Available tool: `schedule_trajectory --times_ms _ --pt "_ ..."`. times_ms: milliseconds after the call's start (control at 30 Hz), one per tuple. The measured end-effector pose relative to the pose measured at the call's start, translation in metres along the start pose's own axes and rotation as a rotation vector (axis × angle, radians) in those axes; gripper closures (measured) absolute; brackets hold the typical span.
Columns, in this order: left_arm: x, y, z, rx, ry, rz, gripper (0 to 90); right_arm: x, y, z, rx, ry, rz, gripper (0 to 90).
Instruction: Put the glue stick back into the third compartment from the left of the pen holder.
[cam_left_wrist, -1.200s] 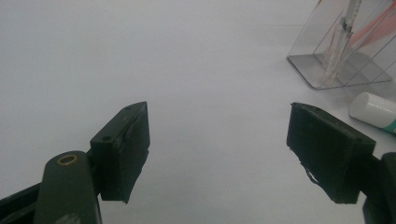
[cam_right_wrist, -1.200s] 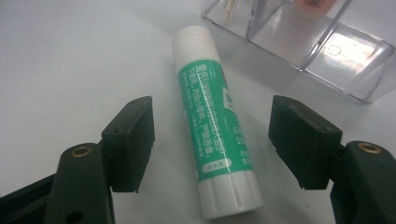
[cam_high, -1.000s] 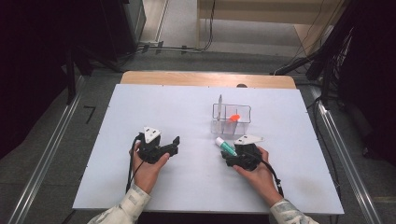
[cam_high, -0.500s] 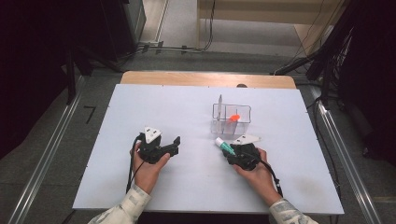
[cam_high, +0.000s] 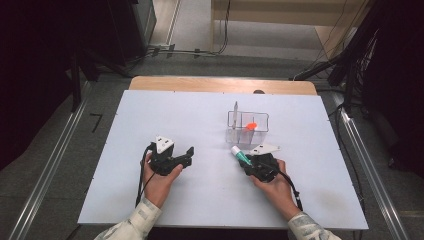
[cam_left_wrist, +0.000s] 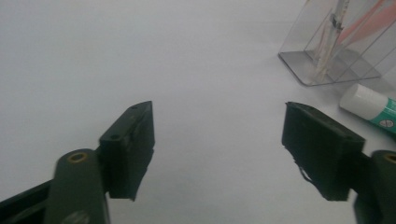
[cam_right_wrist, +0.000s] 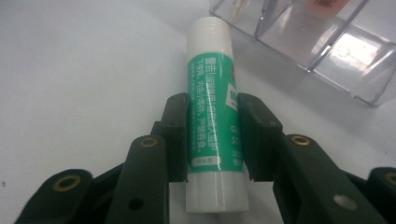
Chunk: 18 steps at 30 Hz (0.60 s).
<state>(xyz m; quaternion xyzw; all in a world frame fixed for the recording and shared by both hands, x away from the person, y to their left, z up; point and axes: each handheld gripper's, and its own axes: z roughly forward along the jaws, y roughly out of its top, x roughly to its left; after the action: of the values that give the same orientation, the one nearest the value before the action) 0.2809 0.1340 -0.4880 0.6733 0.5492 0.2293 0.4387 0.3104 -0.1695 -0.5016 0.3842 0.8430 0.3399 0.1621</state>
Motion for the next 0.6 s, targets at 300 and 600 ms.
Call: schedule_trajectory --times_ms 300,600 --pt "-0.008 0.002 -0.006 -0.01 -0.046 0.067 77.4 0.008 0.008 -0.01 -0.063 0.044 0.006 63.5" --pt "-0.024 0.005 0.003 0.018 -0.137 0.091 90.0 0.027 0.026 -0.019 -0.145 0.106 -0.01 63.5"
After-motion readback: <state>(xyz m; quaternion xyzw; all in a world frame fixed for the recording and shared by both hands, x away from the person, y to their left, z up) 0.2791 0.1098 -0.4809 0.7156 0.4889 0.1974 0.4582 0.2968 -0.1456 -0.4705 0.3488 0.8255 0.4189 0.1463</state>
